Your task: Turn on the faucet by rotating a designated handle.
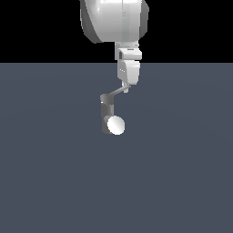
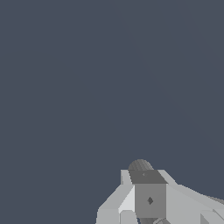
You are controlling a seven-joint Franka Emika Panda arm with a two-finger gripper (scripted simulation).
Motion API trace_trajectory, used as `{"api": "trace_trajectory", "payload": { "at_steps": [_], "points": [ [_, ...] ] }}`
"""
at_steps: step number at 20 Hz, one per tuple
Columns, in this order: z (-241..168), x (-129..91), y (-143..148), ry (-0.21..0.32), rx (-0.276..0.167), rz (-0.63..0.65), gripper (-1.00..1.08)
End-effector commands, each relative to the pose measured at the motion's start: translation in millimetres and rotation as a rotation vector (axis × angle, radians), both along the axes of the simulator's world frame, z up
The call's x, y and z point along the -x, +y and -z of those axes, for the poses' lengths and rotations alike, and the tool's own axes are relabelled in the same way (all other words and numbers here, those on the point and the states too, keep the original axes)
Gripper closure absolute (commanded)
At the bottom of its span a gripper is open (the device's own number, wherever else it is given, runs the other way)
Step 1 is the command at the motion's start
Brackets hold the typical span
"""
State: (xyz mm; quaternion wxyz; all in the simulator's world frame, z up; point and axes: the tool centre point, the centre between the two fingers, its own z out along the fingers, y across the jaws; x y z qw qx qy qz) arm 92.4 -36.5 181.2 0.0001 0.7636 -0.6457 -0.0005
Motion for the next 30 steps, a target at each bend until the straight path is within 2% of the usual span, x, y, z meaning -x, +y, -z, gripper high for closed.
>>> {"api": "trace_trajectory", "payload": {
  "at_steps": [1,22,23,30],
  "points": [
    [0,5,-2,0.0,0.0,0.0,1.08],
    [0,63,-17,-0.001,0.0,0.001,1.08],
    [-13,50,-5,-0.032,-0.004,-0.015,1.08],
    [-9,71,1,-0.023,-0.003,-0.011,1.08]
  ]
}}
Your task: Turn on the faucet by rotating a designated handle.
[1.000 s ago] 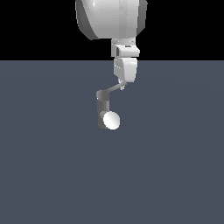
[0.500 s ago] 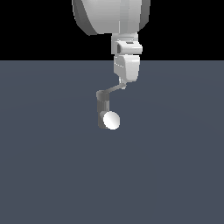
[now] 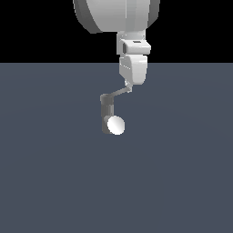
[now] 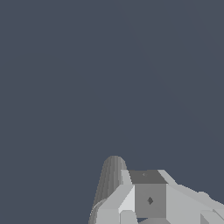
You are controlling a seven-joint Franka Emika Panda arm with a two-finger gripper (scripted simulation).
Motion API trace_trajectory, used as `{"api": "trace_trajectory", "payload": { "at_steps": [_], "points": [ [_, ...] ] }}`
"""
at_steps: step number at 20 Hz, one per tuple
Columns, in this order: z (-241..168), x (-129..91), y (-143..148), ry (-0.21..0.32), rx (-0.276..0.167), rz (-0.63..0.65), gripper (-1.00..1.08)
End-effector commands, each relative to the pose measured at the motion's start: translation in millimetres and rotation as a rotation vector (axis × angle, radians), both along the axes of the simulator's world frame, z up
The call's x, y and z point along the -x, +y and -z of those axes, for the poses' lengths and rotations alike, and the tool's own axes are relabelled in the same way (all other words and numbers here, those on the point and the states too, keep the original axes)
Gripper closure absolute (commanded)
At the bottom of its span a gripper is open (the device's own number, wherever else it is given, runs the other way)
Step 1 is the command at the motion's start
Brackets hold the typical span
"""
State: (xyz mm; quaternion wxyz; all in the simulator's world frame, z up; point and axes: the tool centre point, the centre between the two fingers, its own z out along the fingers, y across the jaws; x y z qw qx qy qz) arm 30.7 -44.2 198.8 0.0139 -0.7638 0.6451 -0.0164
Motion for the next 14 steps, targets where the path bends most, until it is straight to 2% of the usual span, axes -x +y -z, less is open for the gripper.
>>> {"api": "trace_trajectory", "payload": {
  "at_steps": [1,14],
  "points": [
    [9,13,10,0.022,-0.003,-0.009,1.08],
    [16,54,23,0.038,-0.001,0.0,1.08]
  ]
}}
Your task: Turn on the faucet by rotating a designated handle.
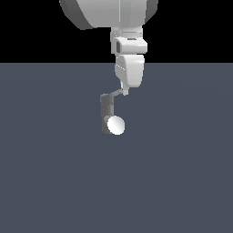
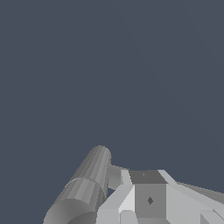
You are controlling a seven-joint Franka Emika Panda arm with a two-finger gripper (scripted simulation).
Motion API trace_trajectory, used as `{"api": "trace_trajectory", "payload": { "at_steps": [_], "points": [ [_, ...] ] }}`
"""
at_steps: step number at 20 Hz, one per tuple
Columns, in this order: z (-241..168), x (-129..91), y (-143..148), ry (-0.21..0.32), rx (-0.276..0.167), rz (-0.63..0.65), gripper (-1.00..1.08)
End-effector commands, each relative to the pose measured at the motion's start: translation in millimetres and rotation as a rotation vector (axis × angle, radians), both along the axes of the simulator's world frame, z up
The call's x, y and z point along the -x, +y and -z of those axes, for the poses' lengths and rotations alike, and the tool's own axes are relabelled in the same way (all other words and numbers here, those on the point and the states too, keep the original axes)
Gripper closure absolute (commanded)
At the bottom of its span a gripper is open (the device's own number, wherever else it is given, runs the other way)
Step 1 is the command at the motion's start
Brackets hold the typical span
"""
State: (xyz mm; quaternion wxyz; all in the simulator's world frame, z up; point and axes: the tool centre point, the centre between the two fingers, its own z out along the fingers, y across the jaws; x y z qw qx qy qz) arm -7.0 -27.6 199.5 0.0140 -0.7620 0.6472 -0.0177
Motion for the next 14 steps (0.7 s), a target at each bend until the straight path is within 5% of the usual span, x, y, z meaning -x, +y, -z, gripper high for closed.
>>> {"api": "trace_trajectory", "payload": {
  "at_steps": [1,5,14],
  "points": [
    [17,19,7,0.042,-0.002,-0.005,1.08],
    [5,14,2,0.013,-0.004,0.007,1.08],
    [13,32,47,0.032,-0.002,0.001,1.08]
  ]
}}
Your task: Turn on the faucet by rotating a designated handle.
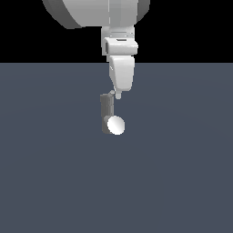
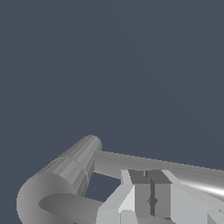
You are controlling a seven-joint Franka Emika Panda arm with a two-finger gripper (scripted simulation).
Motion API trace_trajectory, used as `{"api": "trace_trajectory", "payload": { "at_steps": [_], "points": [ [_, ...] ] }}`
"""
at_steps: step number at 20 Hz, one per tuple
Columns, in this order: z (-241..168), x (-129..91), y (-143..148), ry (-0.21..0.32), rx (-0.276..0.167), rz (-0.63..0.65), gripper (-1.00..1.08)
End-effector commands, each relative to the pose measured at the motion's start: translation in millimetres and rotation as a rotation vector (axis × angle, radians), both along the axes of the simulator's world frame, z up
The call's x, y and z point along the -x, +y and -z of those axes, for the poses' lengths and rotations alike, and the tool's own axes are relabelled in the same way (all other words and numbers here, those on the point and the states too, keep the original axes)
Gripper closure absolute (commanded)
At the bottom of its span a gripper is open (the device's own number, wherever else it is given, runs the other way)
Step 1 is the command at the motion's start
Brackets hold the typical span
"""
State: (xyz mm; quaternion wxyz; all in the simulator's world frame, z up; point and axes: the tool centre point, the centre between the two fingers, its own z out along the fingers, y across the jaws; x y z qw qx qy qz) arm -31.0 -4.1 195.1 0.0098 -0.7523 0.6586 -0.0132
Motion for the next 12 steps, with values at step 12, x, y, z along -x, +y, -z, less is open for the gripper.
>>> {"api": "trace_trajectory", "payload": {
  "at_steps": [12],
  "points": [
    [4,1,49,0.008,-0.004,0.002,1.08]
  ]
}}
